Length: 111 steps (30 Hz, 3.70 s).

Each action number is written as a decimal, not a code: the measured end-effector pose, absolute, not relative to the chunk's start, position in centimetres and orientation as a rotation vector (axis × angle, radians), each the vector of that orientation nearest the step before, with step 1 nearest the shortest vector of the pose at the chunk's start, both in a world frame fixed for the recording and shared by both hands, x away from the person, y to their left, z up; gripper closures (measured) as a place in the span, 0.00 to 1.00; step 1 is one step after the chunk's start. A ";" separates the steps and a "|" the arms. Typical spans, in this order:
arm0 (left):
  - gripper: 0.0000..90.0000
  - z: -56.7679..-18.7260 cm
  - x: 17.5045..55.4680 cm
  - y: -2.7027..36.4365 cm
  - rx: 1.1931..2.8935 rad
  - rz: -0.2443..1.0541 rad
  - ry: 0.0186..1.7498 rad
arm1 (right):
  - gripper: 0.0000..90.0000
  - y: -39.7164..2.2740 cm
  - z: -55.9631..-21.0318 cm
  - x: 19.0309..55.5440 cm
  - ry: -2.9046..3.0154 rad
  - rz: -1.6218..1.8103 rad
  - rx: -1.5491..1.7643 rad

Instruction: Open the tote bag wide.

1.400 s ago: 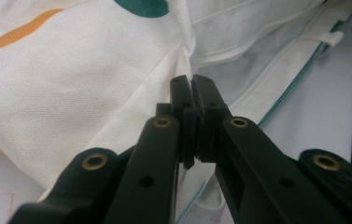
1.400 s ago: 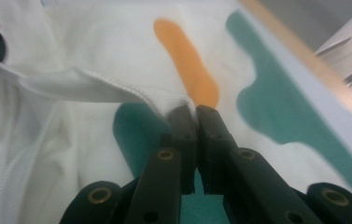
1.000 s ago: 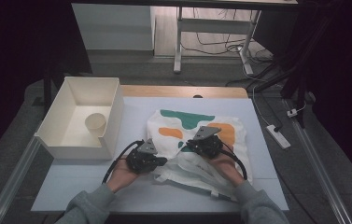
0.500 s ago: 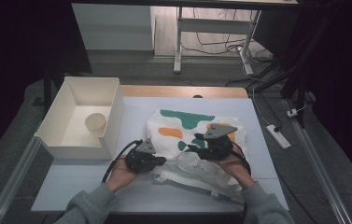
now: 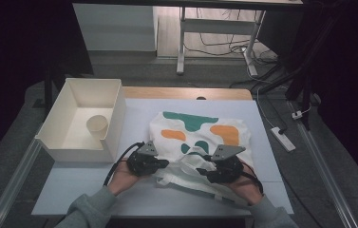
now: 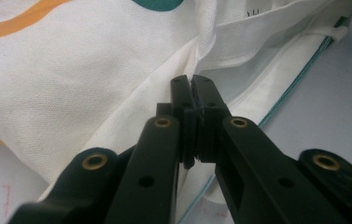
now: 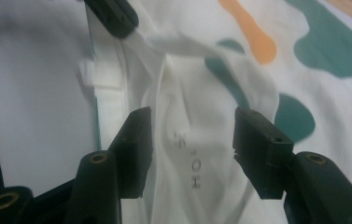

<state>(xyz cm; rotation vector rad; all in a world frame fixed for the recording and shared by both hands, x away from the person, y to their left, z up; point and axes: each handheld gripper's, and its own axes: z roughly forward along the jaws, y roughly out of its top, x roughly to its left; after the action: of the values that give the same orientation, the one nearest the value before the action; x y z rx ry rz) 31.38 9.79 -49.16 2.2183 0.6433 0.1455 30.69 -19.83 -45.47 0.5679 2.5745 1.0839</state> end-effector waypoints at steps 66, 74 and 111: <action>0.97 -49.3 31.4 9.9 2.209 0.146 0.639 | 0.59 -21.9 -42.7 36.9 2.348 1.183 0.683; 0.97 -49.2 31.4 10.0 2.202 0.149 0.636 | 0.55 -21.3 -44.9 34.5 2.487 1.184 0.638; 0.97 -49.2 31.4 10.1 2.192 0.154 0.637 | 0.86 -17.1 -48.7 31.0 2.707 0.947 0.487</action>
<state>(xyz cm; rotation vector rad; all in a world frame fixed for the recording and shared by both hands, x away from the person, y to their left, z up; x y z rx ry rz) 31.36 10.11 -49.17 2.1920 0.6370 0.1539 30.99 -17.14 -48.69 0.4875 2.7075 0.9466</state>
